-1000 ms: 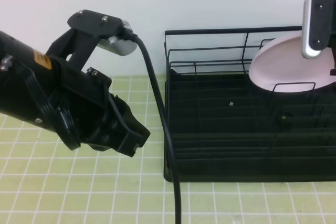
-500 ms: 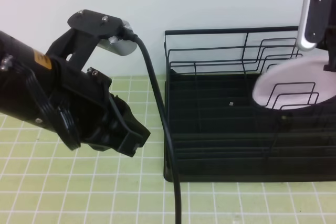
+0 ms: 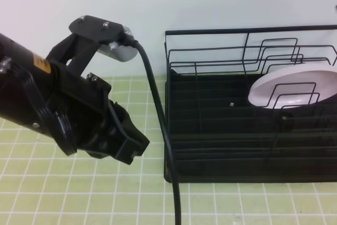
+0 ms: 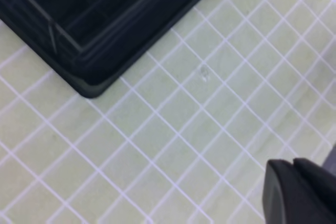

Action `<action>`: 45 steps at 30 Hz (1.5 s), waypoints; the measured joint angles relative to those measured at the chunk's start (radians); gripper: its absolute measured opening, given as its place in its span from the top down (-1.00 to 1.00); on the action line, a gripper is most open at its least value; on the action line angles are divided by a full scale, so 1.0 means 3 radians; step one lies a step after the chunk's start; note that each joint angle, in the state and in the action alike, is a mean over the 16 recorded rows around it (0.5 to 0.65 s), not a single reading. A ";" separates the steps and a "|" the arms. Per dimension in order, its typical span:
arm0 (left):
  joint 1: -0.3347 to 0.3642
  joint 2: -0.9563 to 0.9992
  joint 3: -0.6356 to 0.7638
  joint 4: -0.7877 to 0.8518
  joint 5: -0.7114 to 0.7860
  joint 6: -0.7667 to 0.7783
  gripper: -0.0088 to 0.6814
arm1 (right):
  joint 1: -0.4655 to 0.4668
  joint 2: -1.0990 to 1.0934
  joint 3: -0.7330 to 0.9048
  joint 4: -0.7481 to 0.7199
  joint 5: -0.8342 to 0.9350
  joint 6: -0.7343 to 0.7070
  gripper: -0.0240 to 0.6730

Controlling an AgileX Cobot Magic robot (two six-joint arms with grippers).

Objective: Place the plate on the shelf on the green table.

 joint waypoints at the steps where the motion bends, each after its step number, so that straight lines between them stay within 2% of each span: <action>1: 0.0000 0.0000 0.0000 -0.0005 0.0008 0.0000 0.98 | 0.0000 -0.0043 -0.0001 -0.0011 0.0130 0.0022 0.71; 7: 0.0000 0.0000 0.0000 -0.0047 0.0071 0.0000 0.98 | 0.0001 -0.0143 -0.0003 -0.0251 0.0860 0.0142 0.92; 12: 0.0000 -0.0001 0.0000 -0.0074 0.0099 0.0003 0.98 | 0.0001 0.0026 -0.0002 -0.0545 0.1328 0.0178 0.94; 15: 0.0000 -0.0001 0.0000 -0.0087 0.0111 0.0006 0.98 | 0.0000 0.0188 -0.0001 -0.0694 0.1404 0.0262 0.94; 23: 0.0000 -0.0002 0.0000 -0.0094 0.0124 0.0026 0.98 | -0.0001 0.0639 -0.0001 -0.0957 0.1181 0.0347 0.94; 34: 0.0000 -0.0002 0.0000 -0.0096 0.0126 0.0044 0.98 | -0.0001 0.0941 -0.0002 -0.1227 0.0448 0.0485 0.94; 45: 0.0000 -0.0002 0.0000 -0.0111 0.0143 0.0035 0.98 | -0.0001 0.0846 -0.0001 -0.1180 0.0412 0.0638 0.94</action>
